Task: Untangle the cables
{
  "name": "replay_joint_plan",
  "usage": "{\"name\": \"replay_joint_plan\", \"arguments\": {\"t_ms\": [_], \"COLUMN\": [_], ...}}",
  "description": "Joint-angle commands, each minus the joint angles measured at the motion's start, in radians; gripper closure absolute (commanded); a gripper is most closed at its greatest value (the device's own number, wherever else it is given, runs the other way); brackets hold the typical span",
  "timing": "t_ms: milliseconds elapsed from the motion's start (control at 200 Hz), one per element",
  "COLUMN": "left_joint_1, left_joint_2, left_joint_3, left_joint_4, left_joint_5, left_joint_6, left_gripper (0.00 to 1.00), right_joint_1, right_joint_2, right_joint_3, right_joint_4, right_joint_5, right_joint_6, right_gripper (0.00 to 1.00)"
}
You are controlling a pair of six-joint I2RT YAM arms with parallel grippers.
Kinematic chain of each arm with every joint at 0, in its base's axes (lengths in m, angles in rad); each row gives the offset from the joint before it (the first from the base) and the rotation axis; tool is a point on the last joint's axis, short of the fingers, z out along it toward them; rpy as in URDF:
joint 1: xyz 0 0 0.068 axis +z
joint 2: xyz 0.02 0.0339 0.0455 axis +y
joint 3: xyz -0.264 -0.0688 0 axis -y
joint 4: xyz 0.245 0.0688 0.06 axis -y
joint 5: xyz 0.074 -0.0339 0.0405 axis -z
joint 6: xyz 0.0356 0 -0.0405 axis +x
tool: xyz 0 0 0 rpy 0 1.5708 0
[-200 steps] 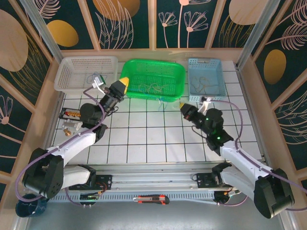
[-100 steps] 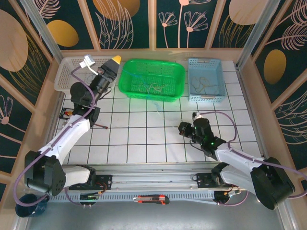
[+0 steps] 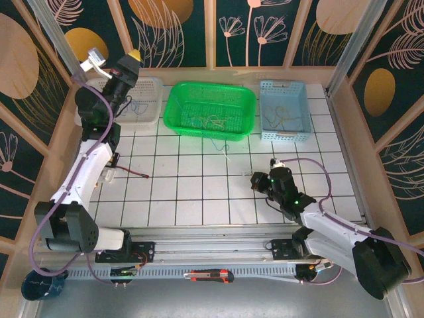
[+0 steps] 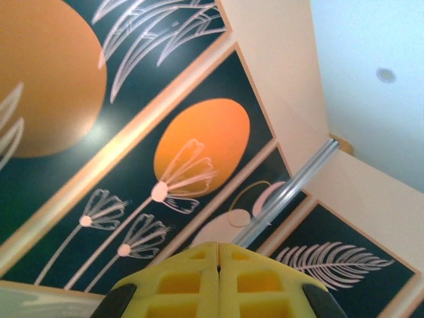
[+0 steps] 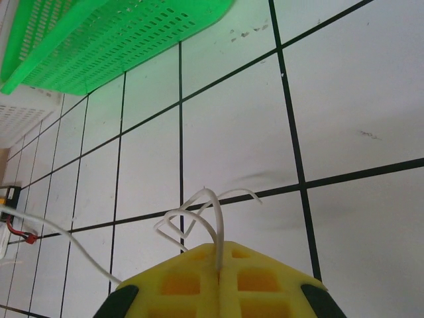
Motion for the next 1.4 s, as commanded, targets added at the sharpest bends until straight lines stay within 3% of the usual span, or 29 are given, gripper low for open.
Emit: {"name": "replay_joint_plan", "arguments": {"t_ms": [0, 385, 746, 971, 1391], "left_joint_1": [0.036, 0.142, 0.180, 0.182, 0.184], "left_joint_2": [0.029, 0.165, 0.320, 0.412, 0.508], "left_joint_3": [0.081, 0.316, 0.566, 0.603, 0.613], "left_joint_4": [-0.057, -0.142, -0.327, -0.368, -0.385], "left_joint_5": [-0.029, -0.131, -0.216, -0.267, -0.267], "left_joint_6": [0.075, 0.145, 0.326, 0.401, 0.471], "left_gripper": [1.00, 1.00, 1.00, 1.00, 1.00], "right_joint_1": [0.007, 0.006, -0.001, -0.001, 0.002], "right_joint_2": [-0.023, -0.043, -0.042, -0.044, -0.050], "right_joint_3": [0.030, 0.046, 0.085, 0.202, 0.357], "right_joint_4": [-0.041, -0.070, -0.096, -0.124, -0.170], "right_joint_5": [0.035, 0.041, 0.011, -0.055, -0.130], "right_joint_6": [-0.013, -0.020, -0.049, -0.102, -0.141], "right_gripper": [1.00, 1.00, 1.00, 1.00, 1.00]}}
